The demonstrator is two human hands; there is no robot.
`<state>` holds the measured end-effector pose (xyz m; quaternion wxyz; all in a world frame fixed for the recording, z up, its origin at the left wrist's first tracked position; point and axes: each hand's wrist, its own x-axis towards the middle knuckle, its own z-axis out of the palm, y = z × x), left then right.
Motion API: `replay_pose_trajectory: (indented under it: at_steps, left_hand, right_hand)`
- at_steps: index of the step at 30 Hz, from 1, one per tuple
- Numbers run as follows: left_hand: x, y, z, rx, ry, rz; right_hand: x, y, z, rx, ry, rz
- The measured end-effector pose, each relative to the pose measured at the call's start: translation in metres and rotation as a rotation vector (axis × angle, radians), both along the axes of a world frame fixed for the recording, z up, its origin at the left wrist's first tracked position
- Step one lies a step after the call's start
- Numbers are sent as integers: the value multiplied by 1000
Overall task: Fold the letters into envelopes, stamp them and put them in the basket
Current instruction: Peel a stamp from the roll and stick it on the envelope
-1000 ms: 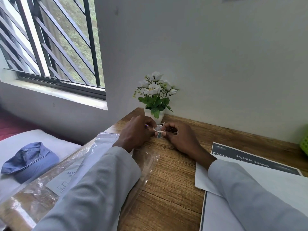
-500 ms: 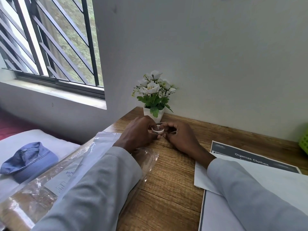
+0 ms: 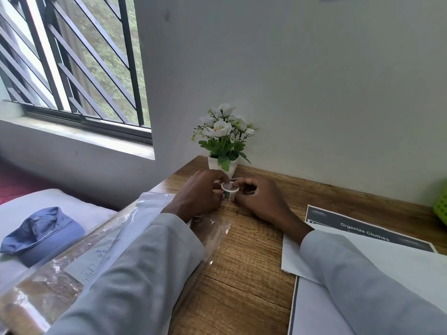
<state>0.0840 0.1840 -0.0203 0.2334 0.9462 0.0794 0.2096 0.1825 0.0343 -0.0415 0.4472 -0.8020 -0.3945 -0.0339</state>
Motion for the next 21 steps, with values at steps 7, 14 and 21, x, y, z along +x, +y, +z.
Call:
replay_pose_trajectory:
  at_steps: [7,14,21]
  left_hand:
    - [-4,-2,4,-51,-75,110]
    - [1,-7,-1,-2,-85,77]
    - [1,-6,-3,-6,32,-25]
  right_hand:
    - [0,0,-1,30,-28,-32]
    - [-4,0,0,21,-123,-33]
    - [1,1,0,-30,-57,-15]
